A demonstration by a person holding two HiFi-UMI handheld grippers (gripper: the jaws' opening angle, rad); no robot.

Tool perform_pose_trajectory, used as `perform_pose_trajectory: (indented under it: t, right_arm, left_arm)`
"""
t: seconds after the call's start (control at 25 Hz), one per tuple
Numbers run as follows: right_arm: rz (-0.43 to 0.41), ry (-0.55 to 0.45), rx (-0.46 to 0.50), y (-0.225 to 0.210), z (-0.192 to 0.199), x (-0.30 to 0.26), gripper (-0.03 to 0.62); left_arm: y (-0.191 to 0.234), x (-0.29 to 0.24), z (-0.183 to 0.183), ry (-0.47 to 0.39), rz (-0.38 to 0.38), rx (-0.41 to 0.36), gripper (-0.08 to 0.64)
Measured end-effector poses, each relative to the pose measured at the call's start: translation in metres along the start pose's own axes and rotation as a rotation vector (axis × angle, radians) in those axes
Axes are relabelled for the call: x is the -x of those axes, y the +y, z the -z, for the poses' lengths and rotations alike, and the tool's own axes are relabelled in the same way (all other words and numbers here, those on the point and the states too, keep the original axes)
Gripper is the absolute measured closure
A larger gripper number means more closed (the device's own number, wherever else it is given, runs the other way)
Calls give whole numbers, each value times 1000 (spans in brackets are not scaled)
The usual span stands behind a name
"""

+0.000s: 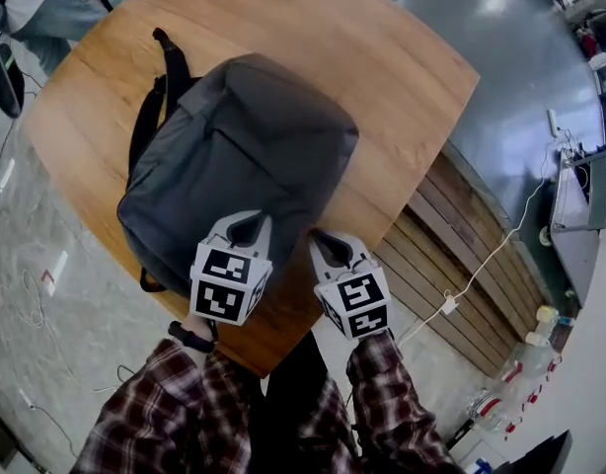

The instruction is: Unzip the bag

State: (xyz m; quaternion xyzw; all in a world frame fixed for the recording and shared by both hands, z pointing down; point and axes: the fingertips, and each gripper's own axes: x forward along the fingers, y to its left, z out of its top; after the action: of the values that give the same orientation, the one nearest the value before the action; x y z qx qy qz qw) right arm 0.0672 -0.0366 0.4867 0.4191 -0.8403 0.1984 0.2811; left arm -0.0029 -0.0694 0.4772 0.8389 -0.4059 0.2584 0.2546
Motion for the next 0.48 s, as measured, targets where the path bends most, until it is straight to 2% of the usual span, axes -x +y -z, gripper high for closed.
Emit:
perform_pose_trajectory:
  t: [0.24,0.36,0.48]
  right_arm:
    - [-52,72,435,7,-1,-9,578]
    - [-81,96,562,9,-2,-13,539]
    - [-61,106,678,8,-4,-17,504]
  left_arm:
    - [0,0,0,-5,13,16,554]
    - [-1,0,1,-5,14,19,554]
    - [0,-1,3,2,23,29,554]
